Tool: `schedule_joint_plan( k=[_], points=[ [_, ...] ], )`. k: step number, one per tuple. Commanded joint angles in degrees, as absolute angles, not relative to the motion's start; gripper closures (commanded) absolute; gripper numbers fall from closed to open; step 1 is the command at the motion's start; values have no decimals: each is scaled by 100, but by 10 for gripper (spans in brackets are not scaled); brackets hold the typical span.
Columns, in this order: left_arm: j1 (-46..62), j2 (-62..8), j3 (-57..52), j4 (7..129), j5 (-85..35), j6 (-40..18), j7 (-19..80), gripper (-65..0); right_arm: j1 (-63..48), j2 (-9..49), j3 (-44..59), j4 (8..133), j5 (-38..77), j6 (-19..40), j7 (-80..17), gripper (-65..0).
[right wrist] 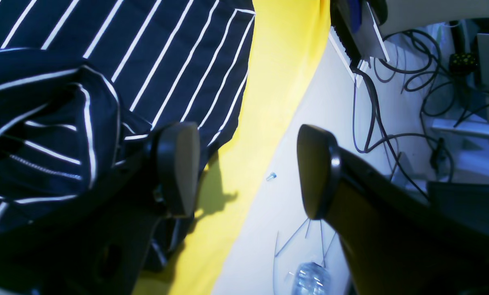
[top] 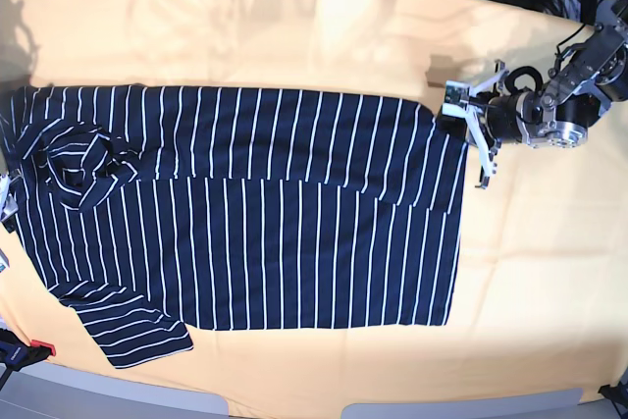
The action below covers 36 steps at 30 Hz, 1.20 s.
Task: Fold the T-shirt properly
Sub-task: 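Grasp the shirt's shoulder edges again with both grippers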
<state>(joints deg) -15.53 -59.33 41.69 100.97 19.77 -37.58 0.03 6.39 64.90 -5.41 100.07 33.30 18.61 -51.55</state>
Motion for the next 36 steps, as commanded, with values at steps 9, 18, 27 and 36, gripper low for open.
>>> schedule_joint_plan(
  k=[9,18,27,36],
  points=[
    [-1621,-6792,4123,10328,1959,-3765,23,0,744,6206,-445,10044,4163,2390,-5367,-388],
    [-1621,-7037,4123,10289,1973,-3614,21,0,318,5717,-445,10143,5422,3369,-6099,-388],
    [-1621,-7124,4123,10075,1973,-3494,23,0,-810,5743,-443,11072,5374,3529,-6657,-388],
    [-1621,-7205,4123,10090,1966,-3492,-5,0,-2115,5826,-443,11137,3035,3461,-6386,-388]
  ],
)
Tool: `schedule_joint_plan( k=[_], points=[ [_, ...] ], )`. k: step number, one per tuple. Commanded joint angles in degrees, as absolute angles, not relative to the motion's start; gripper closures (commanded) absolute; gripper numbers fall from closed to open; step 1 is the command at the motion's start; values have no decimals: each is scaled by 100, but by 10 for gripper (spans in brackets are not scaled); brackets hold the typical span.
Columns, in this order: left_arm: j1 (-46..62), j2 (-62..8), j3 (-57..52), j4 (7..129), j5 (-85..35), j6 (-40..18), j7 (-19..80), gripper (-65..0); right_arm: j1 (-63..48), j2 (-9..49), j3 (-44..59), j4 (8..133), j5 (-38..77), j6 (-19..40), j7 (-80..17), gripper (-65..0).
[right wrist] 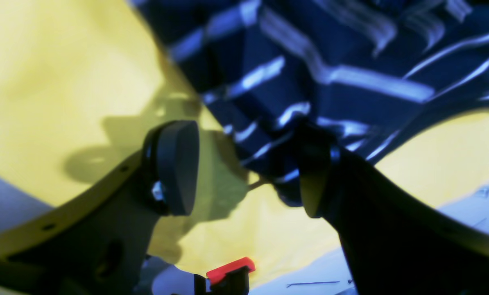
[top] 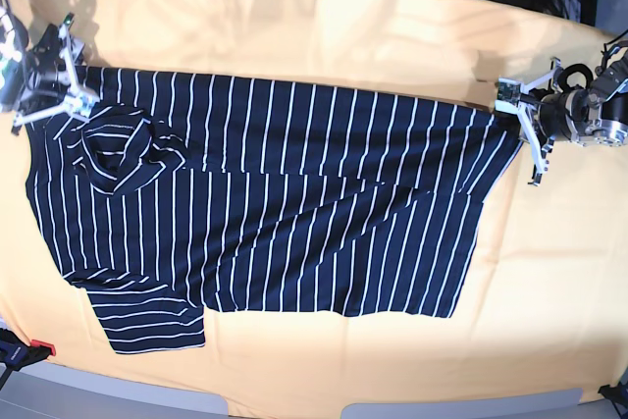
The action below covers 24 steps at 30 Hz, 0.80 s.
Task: Fold the T-shirt properly
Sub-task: 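Grasp the shirt's shoulder edges again with both grippers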
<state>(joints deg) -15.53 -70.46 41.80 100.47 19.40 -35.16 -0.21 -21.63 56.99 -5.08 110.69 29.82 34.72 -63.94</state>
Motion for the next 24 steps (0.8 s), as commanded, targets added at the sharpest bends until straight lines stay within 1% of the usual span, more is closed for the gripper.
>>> schedule_joint_plan(
  k=[1,5,9,11,17,20,24],
  points=[
    [-1621,-7205,4123,10101,1964,-3492,-3,0,-2272,5828,-443,11122,2722,3361,-6204,-388],
    [-1621,-7205,4123,10136,1944,-3492,-5,0,-2779,5826,-443,10912,1686,2840,-5664,-388],
    [-1621,-7205,4123,10149,1944,-3492,-27,0,-3006,5826,-443,10711,1033,2169,-5299,-388],
    [-1621,-7207,4123,10200,1944,-3492,-47,0,-3015,5824,-445,10634,860,1927,-5179,-388],
    [-1621,-7205,4123,10398,1903,-3492,-43,0,-3015,5811,-445,10294,668,1872,-5057,-388],
    [-1621,-7205,4123,10442,1903,-3489,-45,0,-3013,5811,-445,10073,397,1649,-5054,-388],
    [-1621,-7205,4123,10442,1903,-3492,-45,0,-3013,5808,-445,10031,513,1603,-4919,-387]
  ],
)
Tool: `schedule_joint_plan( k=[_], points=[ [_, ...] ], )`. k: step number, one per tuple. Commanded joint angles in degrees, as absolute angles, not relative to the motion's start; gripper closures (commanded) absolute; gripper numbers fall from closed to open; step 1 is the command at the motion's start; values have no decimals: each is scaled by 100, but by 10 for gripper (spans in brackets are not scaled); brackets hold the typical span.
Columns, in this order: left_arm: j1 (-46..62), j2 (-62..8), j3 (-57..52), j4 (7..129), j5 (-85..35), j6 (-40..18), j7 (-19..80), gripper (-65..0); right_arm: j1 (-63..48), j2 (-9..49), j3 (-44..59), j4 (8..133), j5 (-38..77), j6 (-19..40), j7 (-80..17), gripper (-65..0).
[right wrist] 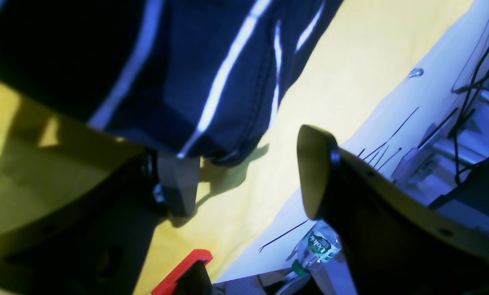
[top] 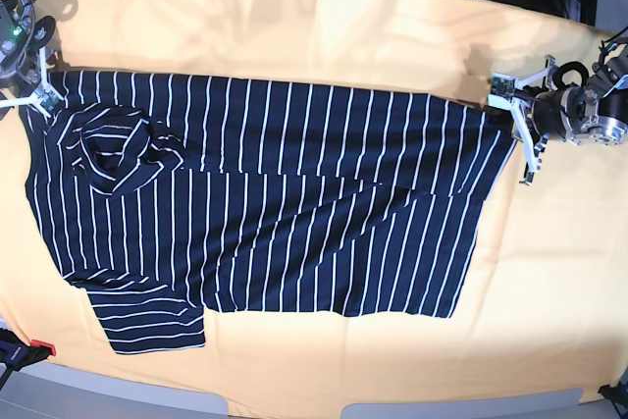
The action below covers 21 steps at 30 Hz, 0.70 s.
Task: Fold the T-shirt properly
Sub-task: 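Grasp the shirt's shoulder edges again with both grippers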
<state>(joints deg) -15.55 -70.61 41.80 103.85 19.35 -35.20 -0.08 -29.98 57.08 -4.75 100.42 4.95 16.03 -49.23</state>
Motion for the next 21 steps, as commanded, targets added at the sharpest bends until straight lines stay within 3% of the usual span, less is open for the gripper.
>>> schedule_joint_plan(
  k=[1,5,9,15,21],
  points=[
    [-1621,-7205,4123,10442,1903,-3492,-45,0,-3013,5808,-445,10031,593,1623,-4862,-384],
    [-1621,-7205,4123,10442,1903,-3492,-45,0,-3013,5806,-445,10033,862,1675,-4842,-246],
    [-1621,-7205,4123,10442,1900,-3492,-45,0,-3013,5806,-445,10040,1114,1697,-4845,-241],
    [-1621,-7205,4123,10442,1900,-3492,-45,0,-2995,5677,-445,10173,1201,1750,-4831,-291],
    [-1621,-7205,4123,10442,1896,-3489,-47,0,-2982,5684,-445,10392,1066,1479,-4821,-181]
  ],
)
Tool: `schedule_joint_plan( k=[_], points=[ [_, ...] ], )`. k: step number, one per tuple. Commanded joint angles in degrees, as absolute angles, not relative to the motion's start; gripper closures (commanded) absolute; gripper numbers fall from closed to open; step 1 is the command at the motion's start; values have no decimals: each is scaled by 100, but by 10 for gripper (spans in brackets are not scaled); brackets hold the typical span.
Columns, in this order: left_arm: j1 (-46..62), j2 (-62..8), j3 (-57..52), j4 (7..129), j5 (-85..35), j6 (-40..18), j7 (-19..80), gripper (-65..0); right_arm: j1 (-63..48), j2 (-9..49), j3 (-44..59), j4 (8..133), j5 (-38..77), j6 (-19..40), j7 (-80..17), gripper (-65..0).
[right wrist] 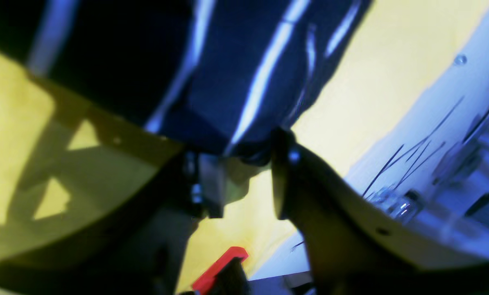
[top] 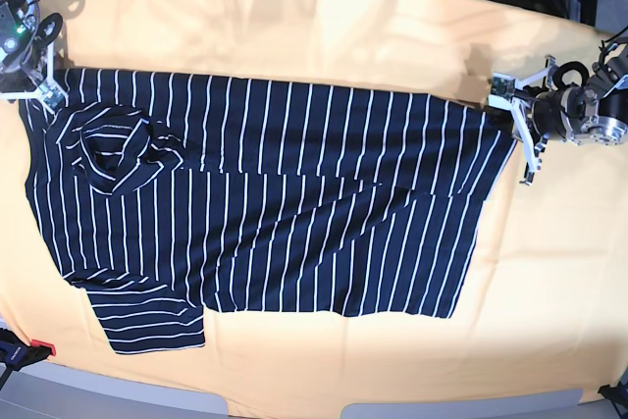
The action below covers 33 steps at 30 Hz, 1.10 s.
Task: Fold the T-shirt properly
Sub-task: 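Grasp the shirt's shoulder edges again with both grippers, then drag the shirt toward the robot with both grippers, then release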
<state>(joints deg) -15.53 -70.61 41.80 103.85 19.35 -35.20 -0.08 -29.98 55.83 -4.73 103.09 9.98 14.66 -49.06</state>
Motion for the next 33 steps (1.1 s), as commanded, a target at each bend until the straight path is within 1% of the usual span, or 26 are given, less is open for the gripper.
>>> schedule_joint_plan(
  k=[1,3,4,6,7,12,16,23,25,29,31,33],
  points=[
    [-1621,-7205,4123,10442,1852,-3492,-45,0,-2982,5682,-445,10429,1070,1481,-4814,-172],
    [-1621,-7205,4123,10442,1699,-3492,-43,0,-2985,5682,-445,10477,1072,1483,-4783,-149],
    [-1621,-7205,4123,10442,1647,-3492,-43,0,-2982,5682,-445,10479,1068,1498,-4753,-119],
    [-1621,-7205,4123,10442,1647,-3492,-43,0,-2985,5682,-445,10479,1066,1492,-4755,-16],
    [-1621,-7205,4123,10442,1647,-3489,-43,0,-2982,5682,-445,10479,1063,1459,-4755,0],
    [-1621,-7205,4123,10442,1645,-3492,-43,0,-2982,5684,-445,10479,1007,1389,-4884,0],
    [-1623,-7216,4123,10442,1643,-3492,-45,0,-2985,5695,-445,10484,1007,1404,-5183,0],
    [-1621,-7358,4123,10455,1406,-3507,-62,0,-2998,5913,-445,10503,1070,1758,-5732,0],
    [-1621,-7391,4123,10499,1406,-3618,-67,0,-3000,5994,-443,10506,1096,1806,-5835,0],
    [-1619,-7481,4123,10672,1406,-3865,-174,0,-3000,6171,-443,10663,1623,2032,-6351,0],
    [-1619,-7529,4123,10779,1404,-3997,-178,0,-3000,6272,-443,10827,1903,2053,-6672,0],
    [-1621,-7575,4123,10873,1406,-4000,-176,0,-2998,6368,-443,10997,2147,2058,-6989,0]
  ],
)
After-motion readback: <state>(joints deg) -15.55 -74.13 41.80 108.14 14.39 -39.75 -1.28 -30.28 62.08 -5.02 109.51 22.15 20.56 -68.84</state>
